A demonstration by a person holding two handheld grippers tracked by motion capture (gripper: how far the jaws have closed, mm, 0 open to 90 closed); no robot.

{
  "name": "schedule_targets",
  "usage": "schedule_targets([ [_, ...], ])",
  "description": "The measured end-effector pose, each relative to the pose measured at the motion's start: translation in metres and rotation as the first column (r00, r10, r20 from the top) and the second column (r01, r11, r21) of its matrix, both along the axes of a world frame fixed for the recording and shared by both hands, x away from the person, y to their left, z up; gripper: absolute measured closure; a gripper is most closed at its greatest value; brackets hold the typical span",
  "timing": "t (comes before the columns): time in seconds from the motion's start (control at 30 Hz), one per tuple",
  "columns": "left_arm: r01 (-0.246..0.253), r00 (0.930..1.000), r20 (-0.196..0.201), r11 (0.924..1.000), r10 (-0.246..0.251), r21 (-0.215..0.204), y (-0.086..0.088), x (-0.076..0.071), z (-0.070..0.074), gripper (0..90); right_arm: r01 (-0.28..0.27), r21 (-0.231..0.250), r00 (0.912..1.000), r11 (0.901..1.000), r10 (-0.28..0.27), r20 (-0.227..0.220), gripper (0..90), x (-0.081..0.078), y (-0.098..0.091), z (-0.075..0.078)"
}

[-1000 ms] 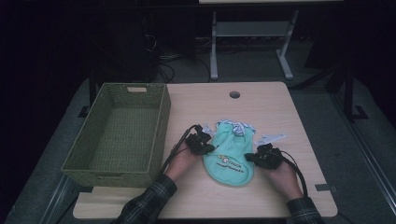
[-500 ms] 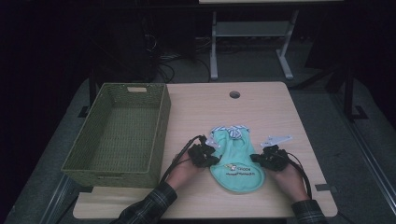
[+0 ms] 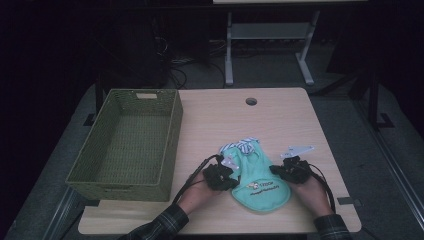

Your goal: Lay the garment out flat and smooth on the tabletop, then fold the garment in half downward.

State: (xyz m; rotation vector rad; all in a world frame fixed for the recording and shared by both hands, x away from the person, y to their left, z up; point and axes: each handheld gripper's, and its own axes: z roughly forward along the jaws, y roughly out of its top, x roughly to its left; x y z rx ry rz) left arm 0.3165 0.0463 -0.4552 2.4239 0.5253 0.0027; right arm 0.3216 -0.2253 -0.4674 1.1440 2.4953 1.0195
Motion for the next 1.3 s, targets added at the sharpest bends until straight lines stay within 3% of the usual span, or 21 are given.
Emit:
schedule_targets([
  [0.23, -0.06, 0.9974, 0.038, 0.9976, 0.061, -0.033, 0.011, 0.013, 0.014, 81.4, 0.001, 0.002, 1.0, 1.0, -0.001, -0.001, 89.9, 0.0, 0.0, 0.0],
  [0.33, -0.084, 0.9953, 0.045, 0.9954, 0.086, -0.047, 0.014, 0.021, 0.019, 73.9, -0.001, 0.002, 1.0, 1.0, 0.001, 0.001, 89.9, -0.001, 0.0, 0.0],
  [0.6, -0.14, 0.9848, 0.094, 0.988, 0.146, -0.064, 0.019, 0.047, 0.031, 56.8, -0.003, 0.004, 1.0, 1.0, 0.003, 0.005, 89.9, -0.001, -0.001, -0.001],
  [0.8, -0.185, 0.9726, 0.128, 0.9793, 0.194, -0.083, 0.021, 0.074, 0.037, 52.8, -0.005, -0.007, 0.9999, 1.0, 0.005, 0.011, 89.9, -0.001, 0.0, 0.0],
  [0.9, -0.204, 0.967, 0.136, 0.9747, 0.215, -0.09, 0.022, 0.086, 0.032, 51.7, -0.004, -0.006, 0.9999, 1.0, 0.004, 0.011, 89.8, -0.001, 0.0, 0.0],
  [1.17, -0.228, 0.9696, 0.075, 0.9712, 0.233, -0.069, 0.021, 0.105, 0.006, 47.1, -0.003, -0.002, 1.0, 1.0, 0.004, 0.006, 89.9, -0.001, 0.0, 0.0],
  [1.3, -0.218, 0.9728, 0.073, 0.9753, 0.22, -0.035, 0.02, 0.106, -0.001, 47.3, -0.004, -0.007, 0.9999, 1.0, 0.004, 0.01, 89.8, -0.001, 0.0, 0.0],
])
